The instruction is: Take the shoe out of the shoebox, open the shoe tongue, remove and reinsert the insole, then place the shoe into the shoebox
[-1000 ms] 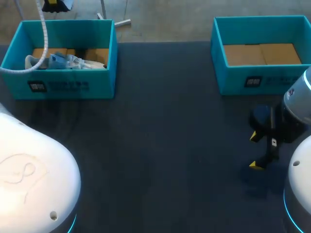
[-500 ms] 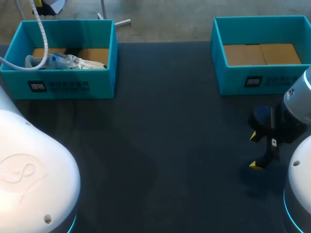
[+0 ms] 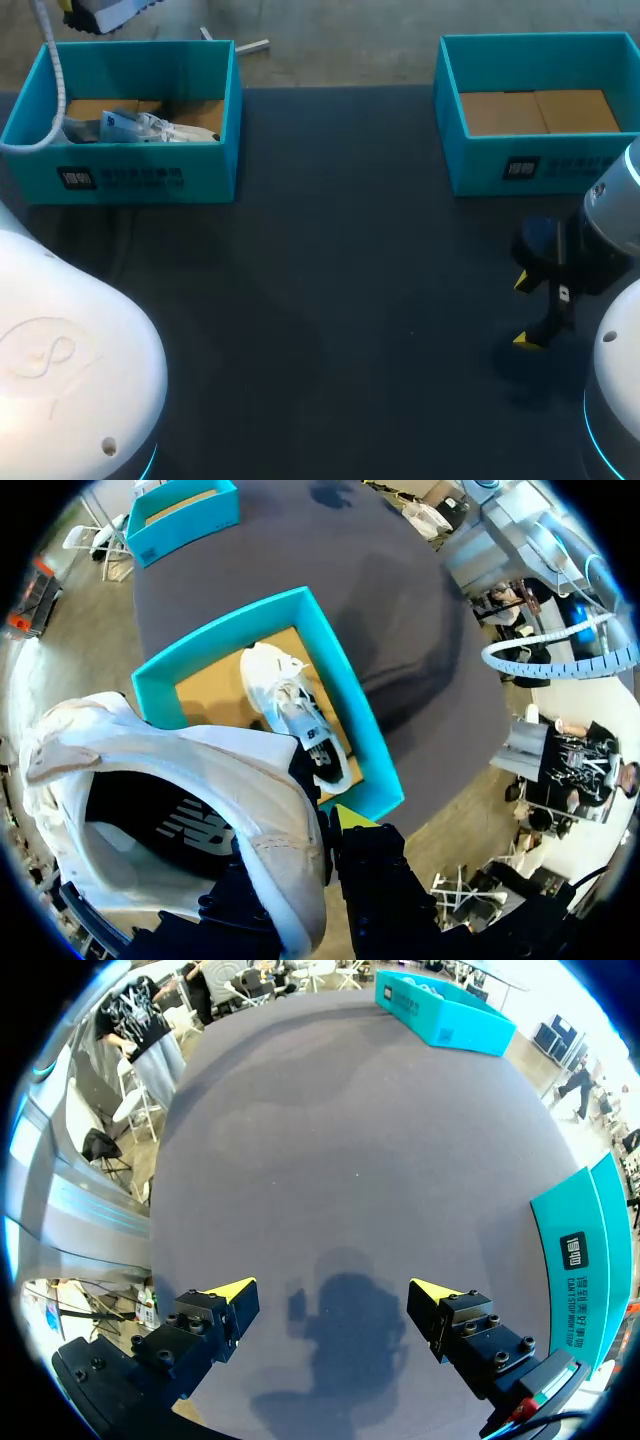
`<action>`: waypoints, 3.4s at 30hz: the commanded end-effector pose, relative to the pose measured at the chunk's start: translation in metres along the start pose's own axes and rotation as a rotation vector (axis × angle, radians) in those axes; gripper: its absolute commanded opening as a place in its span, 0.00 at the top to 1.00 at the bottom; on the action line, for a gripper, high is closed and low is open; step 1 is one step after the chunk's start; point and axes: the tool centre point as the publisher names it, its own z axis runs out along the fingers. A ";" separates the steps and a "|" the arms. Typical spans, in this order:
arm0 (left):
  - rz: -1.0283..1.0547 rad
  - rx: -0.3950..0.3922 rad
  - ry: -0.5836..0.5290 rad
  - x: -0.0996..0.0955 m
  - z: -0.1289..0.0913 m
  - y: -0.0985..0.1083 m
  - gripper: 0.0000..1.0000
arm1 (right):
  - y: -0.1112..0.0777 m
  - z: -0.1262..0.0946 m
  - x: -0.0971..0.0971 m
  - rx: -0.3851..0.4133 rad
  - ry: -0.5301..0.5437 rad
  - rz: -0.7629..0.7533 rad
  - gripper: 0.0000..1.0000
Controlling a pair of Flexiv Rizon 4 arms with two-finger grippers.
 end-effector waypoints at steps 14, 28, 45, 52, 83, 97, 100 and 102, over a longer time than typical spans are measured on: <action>0.762 -0.236 -0.249 0.001 0.009 0.045 1.00 | -0.001 0.001 0.001 -0.002 -0.003 -0.001 0.00; 1.022 -0.290 -0.331 0.004 0.005 0.066 1.00 | -0.001 0.001 0.001 -0.002 -0.003 -0.001 0.00; 1.049 -0.301 -0.236 -0.012 0.027 0.075 1.00 | -0.001 0.001 0.001 -0.002 -0.003 -0.001 0.00; 1.067 -0.286 -0.181 -0.019 0.043 0.075 1.00 | -0.001 0.001 0.001 -0.002 -0.003 -0.001 0.00; 0.989 -0.254 -0.046 -0.061 0.114 0.120 1.00 | -0.001 0.001 0.001 -0.002 -0.003 -0.001 0.00; 0.975 -0.247 0.000 -0.057 0.145 0.120 1.00 | -0.001 0.001 0.001 -0.002 -0.003 -0.001 0.00; 0.964 -0.234 0.010 -0.058 0.150 0.120 1.00 | -0.001 0.001 0.001 -0.002 -0.003 -0.001 0.00; 0.961 -0.232 0.014 -0.059 0.155 0.119 1.00 | -0.001 0.001 0.001 -0.002 -0.003 -0.001 0.00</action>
